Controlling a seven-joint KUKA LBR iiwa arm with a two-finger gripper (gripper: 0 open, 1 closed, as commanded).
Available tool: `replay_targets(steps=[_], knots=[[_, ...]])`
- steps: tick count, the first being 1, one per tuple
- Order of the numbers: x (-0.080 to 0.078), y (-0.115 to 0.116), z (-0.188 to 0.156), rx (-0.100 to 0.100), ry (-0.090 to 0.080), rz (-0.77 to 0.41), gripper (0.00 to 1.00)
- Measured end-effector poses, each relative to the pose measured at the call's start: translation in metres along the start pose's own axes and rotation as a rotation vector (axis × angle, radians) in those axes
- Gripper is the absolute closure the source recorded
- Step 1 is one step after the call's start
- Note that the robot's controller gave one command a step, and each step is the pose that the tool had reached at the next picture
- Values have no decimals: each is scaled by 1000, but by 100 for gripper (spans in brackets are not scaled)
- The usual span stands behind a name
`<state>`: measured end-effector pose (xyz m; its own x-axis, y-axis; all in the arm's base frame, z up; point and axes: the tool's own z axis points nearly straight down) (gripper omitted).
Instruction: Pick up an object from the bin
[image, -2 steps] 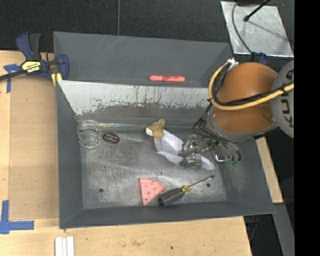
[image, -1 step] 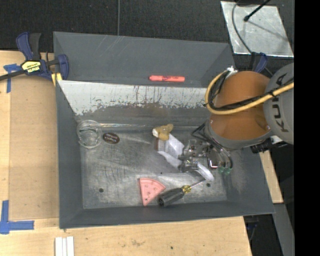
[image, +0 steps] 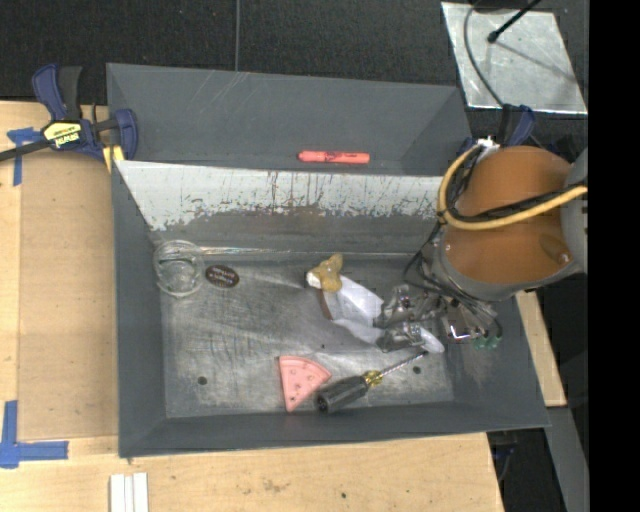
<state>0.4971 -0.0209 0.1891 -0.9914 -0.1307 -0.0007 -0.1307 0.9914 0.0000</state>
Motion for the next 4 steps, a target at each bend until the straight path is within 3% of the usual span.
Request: replay_targets(steps=[1,2,3,4], knots=[[-13,35,11,3,0,-197,100],[-56,8,29,1,-5,133,0],[-55,10,29,1,-3,130,0],[-45,24,60,1,-9,205,0]])
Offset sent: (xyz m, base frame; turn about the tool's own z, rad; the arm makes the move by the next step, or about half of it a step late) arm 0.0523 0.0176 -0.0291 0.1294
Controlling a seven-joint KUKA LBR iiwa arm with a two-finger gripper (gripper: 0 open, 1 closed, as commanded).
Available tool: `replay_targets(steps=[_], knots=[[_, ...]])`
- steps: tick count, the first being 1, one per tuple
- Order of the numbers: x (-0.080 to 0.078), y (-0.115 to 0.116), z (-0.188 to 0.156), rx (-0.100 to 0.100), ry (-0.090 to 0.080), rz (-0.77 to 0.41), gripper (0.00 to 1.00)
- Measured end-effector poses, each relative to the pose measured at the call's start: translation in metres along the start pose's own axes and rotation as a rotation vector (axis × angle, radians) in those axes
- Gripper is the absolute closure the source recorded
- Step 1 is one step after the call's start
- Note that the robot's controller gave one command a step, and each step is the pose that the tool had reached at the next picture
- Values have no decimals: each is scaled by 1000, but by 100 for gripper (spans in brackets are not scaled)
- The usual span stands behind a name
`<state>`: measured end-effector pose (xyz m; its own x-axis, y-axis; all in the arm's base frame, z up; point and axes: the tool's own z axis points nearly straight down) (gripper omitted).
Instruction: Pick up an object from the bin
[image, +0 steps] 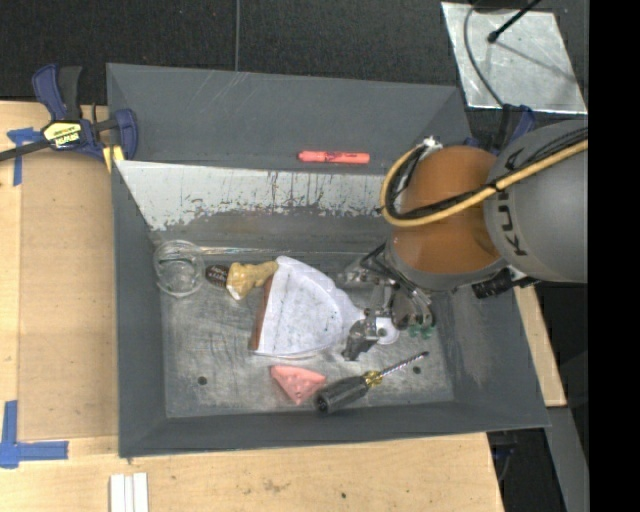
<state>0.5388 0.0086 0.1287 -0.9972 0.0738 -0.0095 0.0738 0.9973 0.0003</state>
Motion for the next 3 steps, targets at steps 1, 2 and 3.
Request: replay_targets(steps=[1,2,3], knots=[[-2,45,48,0,5,22,0],[25,70,49,2,-10,-104,0],[41,72,51,-3,-9,-304,0]])
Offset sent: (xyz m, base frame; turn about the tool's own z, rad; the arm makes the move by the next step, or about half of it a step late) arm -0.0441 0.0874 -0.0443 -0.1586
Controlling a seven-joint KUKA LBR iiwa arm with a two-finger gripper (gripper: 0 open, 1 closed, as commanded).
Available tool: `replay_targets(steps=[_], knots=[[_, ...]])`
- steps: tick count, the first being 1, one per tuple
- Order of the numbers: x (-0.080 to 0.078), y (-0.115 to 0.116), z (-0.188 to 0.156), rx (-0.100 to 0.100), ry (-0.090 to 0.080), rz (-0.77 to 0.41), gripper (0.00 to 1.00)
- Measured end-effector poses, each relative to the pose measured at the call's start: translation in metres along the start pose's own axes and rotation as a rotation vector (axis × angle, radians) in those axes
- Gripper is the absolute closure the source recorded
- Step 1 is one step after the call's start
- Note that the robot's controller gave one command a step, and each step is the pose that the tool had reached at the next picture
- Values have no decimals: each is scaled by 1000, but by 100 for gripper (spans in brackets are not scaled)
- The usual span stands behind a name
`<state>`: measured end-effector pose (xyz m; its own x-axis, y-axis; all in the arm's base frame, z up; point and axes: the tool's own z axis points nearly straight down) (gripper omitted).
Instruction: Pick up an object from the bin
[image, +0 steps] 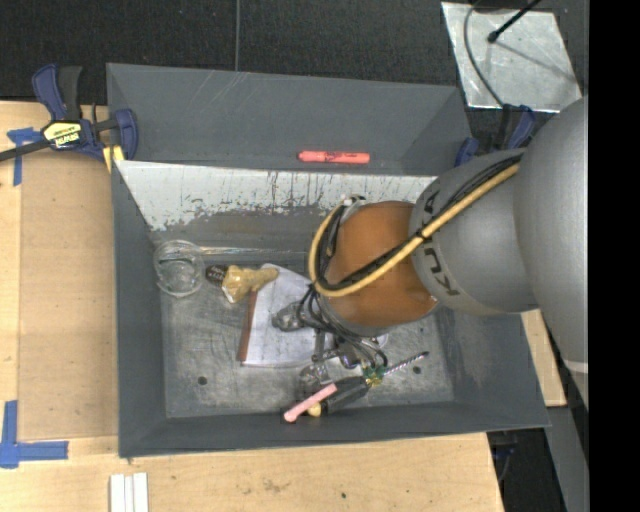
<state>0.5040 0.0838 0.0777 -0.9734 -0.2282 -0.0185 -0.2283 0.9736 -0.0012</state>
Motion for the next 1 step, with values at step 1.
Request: replay_targets(steps=[1], knots=[[4,15,1,6,-3,-129,0]])
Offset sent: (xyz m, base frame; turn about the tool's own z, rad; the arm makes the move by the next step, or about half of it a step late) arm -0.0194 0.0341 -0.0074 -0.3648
